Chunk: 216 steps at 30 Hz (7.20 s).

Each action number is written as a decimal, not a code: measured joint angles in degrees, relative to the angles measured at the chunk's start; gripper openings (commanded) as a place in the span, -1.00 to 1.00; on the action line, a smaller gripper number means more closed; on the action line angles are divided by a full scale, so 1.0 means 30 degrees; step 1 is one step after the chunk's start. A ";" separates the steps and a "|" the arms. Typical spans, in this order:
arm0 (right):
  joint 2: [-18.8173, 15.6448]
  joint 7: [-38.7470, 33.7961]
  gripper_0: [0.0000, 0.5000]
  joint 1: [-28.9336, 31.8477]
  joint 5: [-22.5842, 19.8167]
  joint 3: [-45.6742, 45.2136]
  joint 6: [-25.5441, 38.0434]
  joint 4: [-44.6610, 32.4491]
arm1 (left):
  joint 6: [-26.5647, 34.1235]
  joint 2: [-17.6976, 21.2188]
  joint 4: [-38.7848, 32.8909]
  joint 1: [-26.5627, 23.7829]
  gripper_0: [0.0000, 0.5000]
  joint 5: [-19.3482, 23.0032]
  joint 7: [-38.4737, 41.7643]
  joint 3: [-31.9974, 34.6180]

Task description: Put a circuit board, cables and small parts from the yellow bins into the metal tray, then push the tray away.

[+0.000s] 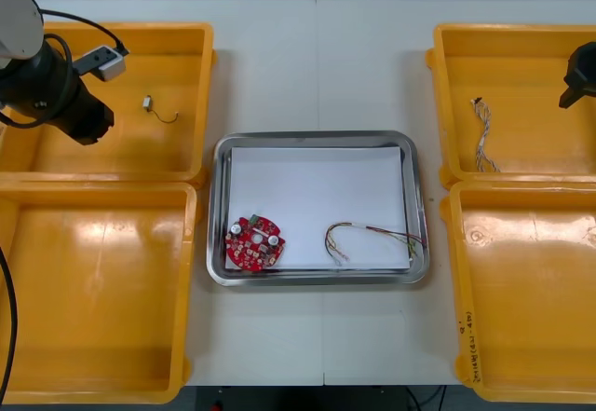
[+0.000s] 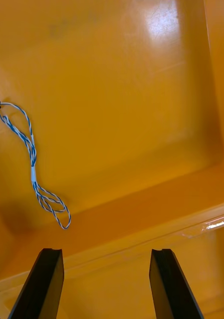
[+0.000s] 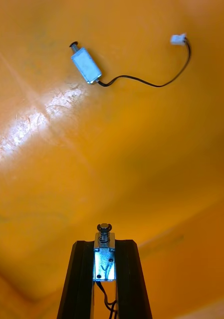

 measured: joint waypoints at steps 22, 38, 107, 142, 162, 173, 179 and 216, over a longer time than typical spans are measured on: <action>0.2990 -0.2297 1.00 -0.1379 0.2022 -0.0003 -0.3605 0.2750 | 0.4270 -0.2845 -0.7248 0.0004 -1.00 -0.1141 0.7267 -0.0189; 0.3811 -0.0202 1.00 -0.1728 0.3087 0.0888 -0.5595 0.4687 | 0.4283 -0.4240 -0.9086 0.0005 -1.00 -0.1492 1.3870 -0.4337; 0.4800 0.2151 1.00 0.0658 0.2140 0.1258 -0.7845 0.5456 | -0.2929 -0.4248 -0.2514 0.0006 -0.98 -0.1340 1.5893 -1.0541; 0.4800 0.2151 -1.00 0.0957 0.2043 0.1256 -0.8234 0.5372 | -0.3498 -0.4249 -0.2505 0.0006 1.00 -0.0862 1.6018 -1.0942; 0.4644 0.2969 -1.00 0.0935 0.2667 -0.1579 -0.1277 -0.0874 | 0.1649 -0.4174 -0.7018 0.0013 1.00 -0.0595 1.6197 -0.8830; 0.4532 0.3256 -1.00 0.0933 0.2770 -0.3198 0.1442 -0.3867 | 0.3947 -0.3649 -0.8496 0.0013 1.00 0.0474 1.6196 -0.6534; 0.4439 0.4077 -1.00 0.0933 0.2742 -0.3446 0.1478 -0.5493 | 0.4233 -0.3220 -0.8701 0.0010 1.00 0.0790 1.6195 -0.5071; 0.5880 1.5370 -1.00 -0.1134 0.0730 0.1358 0.1487 -0.6794 | 0.1848 -0.1869 -0.2378 -0.1821 1.00 -0.0550 1.6184 -0.2446</action>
